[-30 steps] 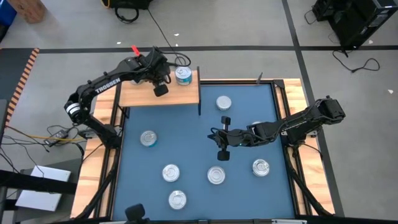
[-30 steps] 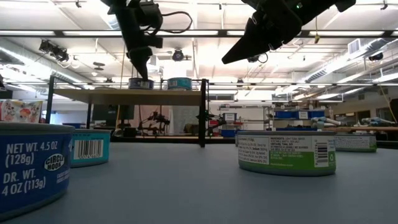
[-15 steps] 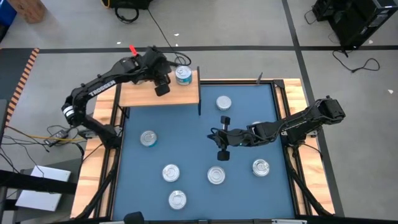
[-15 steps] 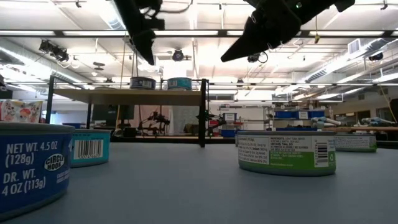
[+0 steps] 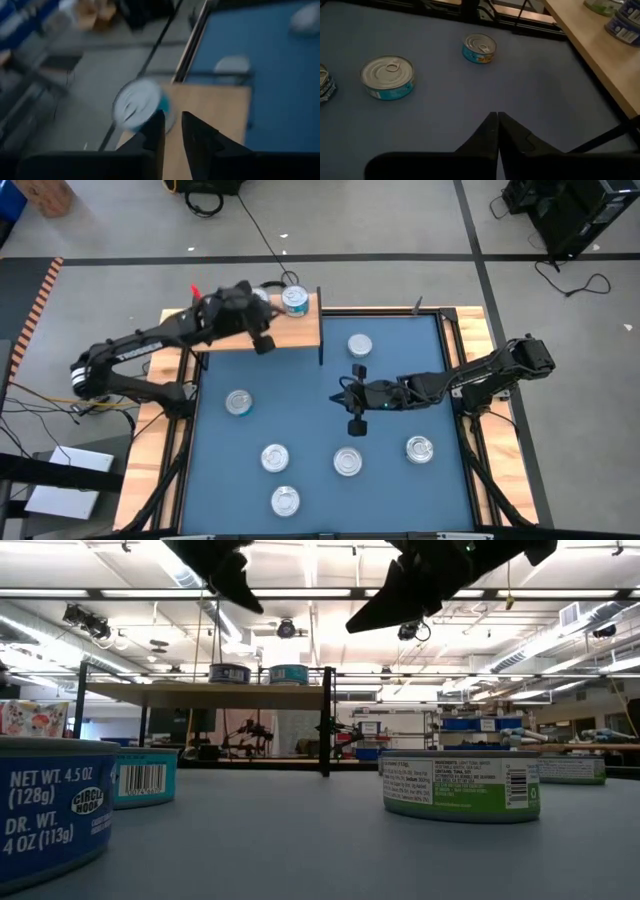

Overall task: Stack canned seafood by type on shelf
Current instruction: Stack the green white tuna can on top of the green white tuna can on the shelf

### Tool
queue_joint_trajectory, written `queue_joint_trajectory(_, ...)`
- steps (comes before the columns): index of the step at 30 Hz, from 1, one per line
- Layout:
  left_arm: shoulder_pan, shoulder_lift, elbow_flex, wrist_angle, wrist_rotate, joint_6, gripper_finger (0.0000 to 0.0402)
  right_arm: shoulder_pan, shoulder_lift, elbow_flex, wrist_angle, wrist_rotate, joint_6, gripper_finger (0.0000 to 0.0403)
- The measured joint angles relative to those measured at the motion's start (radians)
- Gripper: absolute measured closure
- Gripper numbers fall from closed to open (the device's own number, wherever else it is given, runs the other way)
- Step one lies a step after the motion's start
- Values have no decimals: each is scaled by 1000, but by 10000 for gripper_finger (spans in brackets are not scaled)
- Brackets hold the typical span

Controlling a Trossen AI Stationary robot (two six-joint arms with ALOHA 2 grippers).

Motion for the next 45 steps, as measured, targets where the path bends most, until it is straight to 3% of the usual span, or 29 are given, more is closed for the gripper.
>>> queue_joint_trajectory(11, -240, -102, -266, 336, 47, -103, 396, 16, -2, 4, -34, 0, 20, 397)
queue_joint_trajectory(20, -365, -99, -500, 671, 69, -185, 398, 68, -39, 4, -188, 2, 77, 397)
queue_joint_trajectory(30, -441, -99, -617, 801, 69, -212, 398, 85, -51, 5, -335, 12, 160, 396)
queue_joint_trajectory(37, -445, -99, -705, 862, 68, -216, 398, 91, -50, 5, -481, 146, 228, 395)
queue_joint_trajectory(45, -445, -99, -790, 1013, 68, -219, 397, 80, -50, 5, -602, 202, 391, 393)
